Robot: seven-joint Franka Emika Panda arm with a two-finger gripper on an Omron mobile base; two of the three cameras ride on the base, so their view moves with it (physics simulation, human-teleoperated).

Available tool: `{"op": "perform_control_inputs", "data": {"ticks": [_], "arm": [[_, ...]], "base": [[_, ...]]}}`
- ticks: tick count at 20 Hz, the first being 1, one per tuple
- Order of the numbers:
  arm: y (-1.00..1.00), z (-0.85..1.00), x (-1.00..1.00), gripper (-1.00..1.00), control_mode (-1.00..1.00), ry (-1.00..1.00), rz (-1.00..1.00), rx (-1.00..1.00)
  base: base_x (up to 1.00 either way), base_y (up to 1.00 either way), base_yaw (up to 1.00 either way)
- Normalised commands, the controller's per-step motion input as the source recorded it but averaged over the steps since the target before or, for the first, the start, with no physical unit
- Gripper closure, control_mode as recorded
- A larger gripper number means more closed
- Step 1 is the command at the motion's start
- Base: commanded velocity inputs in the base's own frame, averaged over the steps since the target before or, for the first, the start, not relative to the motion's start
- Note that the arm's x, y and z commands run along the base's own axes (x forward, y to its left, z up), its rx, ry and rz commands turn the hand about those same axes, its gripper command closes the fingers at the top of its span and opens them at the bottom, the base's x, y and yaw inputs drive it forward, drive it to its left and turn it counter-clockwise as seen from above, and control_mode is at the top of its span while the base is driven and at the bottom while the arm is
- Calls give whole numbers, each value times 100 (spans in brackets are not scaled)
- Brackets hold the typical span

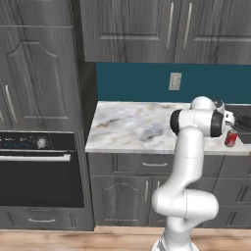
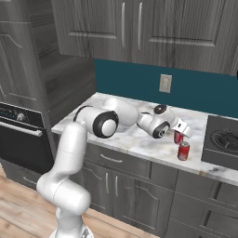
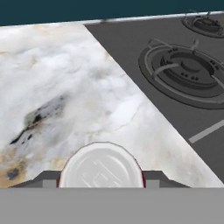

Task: Four empty soda cans are scattered around the kitchen. Gather all the cans and cluster them next to the stove for recycling.

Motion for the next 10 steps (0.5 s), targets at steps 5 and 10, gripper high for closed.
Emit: {"op": "perform_control_inputs", "data": {"ticks": [5,10], "arm": [[0,-12,4,100,-100,0,0,1],[-2,-15,0,100,-100,0,0,1]], "base": [[0,0,0],[0,0,0]]}}
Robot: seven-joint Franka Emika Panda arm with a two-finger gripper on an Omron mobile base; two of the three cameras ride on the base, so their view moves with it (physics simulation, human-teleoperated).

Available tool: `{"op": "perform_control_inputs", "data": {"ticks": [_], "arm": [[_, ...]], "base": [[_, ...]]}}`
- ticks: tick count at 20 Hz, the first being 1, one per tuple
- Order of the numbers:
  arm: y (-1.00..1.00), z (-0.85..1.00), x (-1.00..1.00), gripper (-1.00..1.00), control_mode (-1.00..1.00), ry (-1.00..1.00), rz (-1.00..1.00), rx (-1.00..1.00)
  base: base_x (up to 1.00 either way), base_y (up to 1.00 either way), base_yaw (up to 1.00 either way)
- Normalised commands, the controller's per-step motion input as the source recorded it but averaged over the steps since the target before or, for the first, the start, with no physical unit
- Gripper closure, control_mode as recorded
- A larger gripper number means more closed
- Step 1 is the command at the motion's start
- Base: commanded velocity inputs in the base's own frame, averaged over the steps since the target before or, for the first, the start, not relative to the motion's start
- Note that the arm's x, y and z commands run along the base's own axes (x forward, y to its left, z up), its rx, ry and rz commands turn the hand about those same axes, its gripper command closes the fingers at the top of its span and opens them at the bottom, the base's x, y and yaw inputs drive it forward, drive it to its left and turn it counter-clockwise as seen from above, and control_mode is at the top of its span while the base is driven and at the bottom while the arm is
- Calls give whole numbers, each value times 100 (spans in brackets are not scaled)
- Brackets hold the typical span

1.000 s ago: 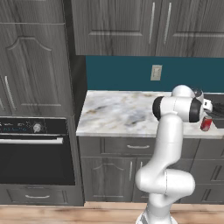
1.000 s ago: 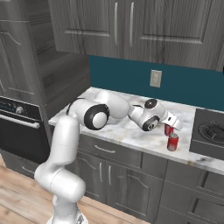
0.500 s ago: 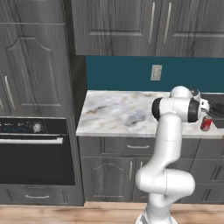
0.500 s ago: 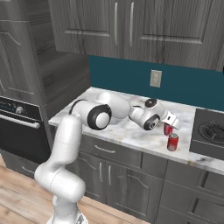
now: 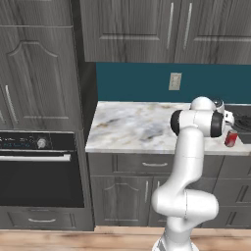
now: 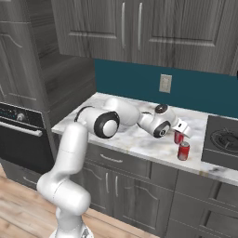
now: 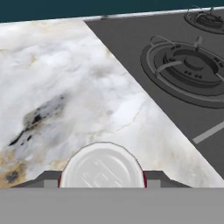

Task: Four empty soda cans are scattered around the kitchen. Gather all the cans and cluster them next to the stove for recycling.

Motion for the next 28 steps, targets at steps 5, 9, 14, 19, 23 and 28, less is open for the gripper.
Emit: {"op": "perform_control_inputs", "data": {"ticks": [5,9,14,19,23,28], "arm": [[-1,-16,0,100,-100,0,0,1],[0,-14,-3,-100,-100,0,0,0],[0,-5,-12,-100,-100,-1,0,0],[0,0,-15,-100,-100,-5,0,0],[0,0,-12,-100,-100,-6,0,0],[0,3,-9,-100,-100,-7,0,0]], "base": [[0,0,0],[0,0,0],[0,0,0],[0,0,0],[0,0,0],[0,0,0]]}}
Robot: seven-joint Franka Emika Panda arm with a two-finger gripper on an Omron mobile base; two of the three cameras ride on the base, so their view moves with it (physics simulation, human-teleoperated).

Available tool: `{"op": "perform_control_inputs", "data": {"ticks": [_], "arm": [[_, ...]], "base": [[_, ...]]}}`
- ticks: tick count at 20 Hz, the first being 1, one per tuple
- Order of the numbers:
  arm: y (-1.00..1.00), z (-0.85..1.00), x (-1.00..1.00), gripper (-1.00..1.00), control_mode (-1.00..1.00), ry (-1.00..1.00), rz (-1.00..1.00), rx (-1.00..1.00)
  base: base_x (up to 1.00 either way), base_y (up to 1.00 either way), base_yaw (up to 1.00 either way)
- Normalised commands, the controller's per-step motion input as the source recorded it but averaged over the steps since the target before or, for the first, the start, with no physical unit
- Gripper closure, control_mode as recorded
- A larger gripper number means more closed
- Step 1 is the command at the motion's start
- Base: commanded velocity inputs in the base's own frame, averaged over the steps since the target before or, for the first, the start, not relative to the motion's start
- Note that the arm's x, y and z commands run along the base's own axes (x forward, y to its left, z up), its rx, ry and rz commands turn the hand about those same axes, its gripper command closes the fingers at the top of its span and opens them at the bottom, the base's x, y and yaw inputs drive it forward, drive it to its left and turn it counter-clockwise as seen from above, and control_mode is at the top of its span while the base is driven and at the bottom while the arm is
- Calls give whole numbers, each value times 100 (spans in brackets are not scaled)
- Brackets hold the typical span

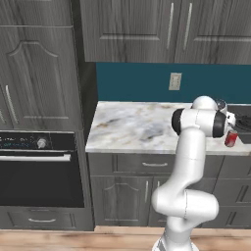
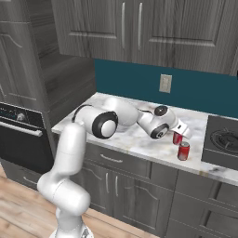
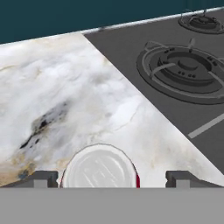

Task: Four empty soda cans are scattered around the kitchen. Gather all the cans and cluster them next to the stove for recycling.

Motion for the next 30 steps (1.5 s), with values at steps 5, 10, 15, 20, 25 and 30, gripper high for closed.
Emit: {"op": "perform_control_inputs", "data": {"ticks": [5,10,15,20,25,30], "arm": [[0,26,-12,-100,-100,-10,0,0],[0,38,-22,-100,-100,-6,0,0],[5,32,-38,-100,-100,-1,0,0],[19,37,-25,-100,-100,0,0,0],[24,41,-15,-100,-100,0,0,0],[22,41,-19,-100,-100,0,0,0]], "base": [[0,0,0],[0,0,0],[0,0,0],[0,0,0],[0,0,0],[0,0,0]]}}
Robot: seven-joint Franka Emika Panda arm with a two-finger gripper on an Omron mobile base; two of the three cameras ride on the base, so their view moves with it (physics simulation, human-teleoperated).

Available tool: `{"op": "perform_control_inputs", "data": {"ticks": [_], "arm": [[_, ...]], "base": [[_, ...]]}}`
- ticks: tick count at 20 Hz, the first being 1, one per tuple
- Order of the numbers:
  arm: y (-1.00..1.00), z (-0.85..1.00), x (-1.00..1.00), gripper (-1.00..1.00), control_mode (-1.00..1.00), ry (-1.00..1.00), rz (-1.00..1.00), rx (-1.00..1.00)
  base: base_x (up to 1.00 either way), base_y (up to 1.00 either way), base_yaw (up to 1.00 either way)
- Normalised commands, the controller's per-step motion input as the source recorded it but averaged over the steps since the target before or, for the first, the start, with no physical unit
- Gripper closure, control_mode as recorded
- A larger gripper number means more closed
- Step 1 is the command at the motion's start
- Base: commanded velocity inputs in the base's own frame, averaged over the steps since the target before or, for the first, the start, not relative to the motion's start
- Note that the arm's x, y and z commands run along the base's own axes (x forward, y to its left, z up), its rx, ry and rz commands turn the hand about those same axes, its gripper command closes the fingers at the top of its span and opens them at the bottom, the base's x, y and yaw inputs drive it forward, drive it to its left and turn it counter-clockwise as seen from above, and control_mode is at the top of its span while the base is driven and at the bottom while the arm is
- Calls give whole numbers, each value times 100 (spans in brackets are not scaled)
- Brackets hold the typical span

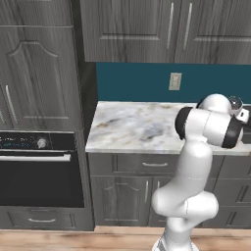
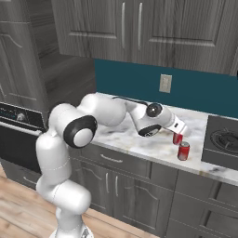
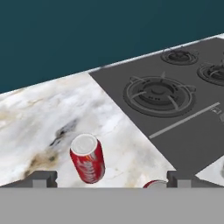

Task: Four empty soda cans are scattered around the kitchen. Gather all the cans and cluster them next to the stove for recycling.

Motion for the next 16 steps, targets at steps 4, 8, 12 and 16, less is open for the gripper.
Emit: {"op": "perform_control_inputs", "data": {"ticks": [4,8,12,16], "arm": [[18,40,-25,-100,-100,0,1,0],[20,37,-23,-100,-100,2,3,0],[23,25,-16,-100,-100,7,8,0],[27,14,-19,-100,-100,7,13,0]], "base": [[0,0,0],[0,0,0],[0,0,0],[0,0,0]]}}
